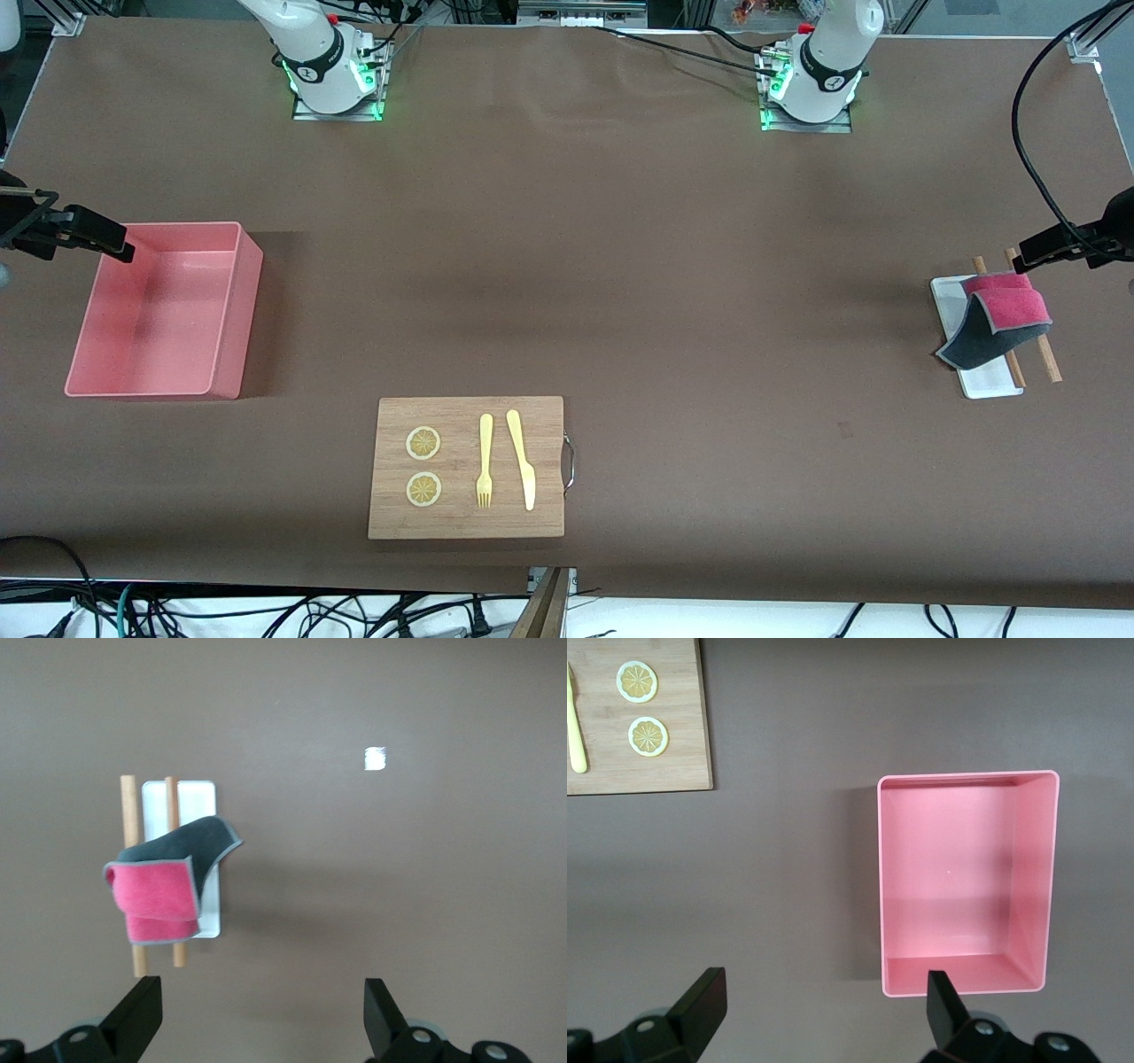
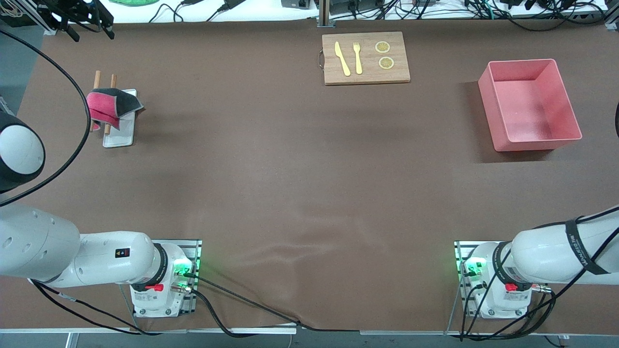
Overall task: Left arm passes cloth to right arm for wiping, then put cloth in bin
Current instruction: 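Lower the left gripper onto the pink-gray cloth on the white tray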
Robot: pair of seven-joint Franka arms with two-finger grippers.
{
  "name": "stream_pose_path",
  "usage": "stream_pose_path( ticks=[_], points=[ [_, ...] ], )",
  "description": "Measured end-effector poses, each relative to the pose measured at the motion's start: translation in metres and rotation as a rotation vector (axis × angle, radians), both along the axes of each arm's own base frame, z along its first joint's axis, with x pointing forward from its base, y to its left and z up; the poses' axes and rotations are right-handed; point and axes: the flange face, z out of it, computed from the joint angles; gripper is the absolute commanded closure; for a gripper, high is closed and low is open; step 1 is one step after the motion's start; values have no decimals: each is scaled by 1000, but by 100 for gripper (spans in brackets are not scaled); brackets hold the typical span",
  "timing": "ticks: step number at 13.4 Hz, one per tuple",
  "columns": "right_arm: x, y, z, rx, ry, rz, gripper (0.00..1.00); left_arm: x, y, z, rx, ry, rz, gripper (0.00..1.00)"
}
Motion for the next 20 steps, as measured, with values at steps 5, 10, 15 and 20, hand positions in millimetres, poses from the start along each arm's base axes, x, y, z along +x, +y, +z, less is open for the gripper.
stream_pose_path(
  ticks=[5, 10, 15, 20],
  points=[
    [2, 5, -4, 1, 7, 9, 0, 10, 47, -68, 72, 126, 33, 0],
    [12, 9, -29, 4, 46, 16, 0, 15, 113, -138, 48, 147, 124, 0],
    [18, 15, -45, 26, 66, 15, 0, 13, 150, -188, 24, 155, 179, 0],
    [40, 48, -83, 59, 63, -55, 0, 7, 176, -227, -23, 162, 185, 16]
  ],
)
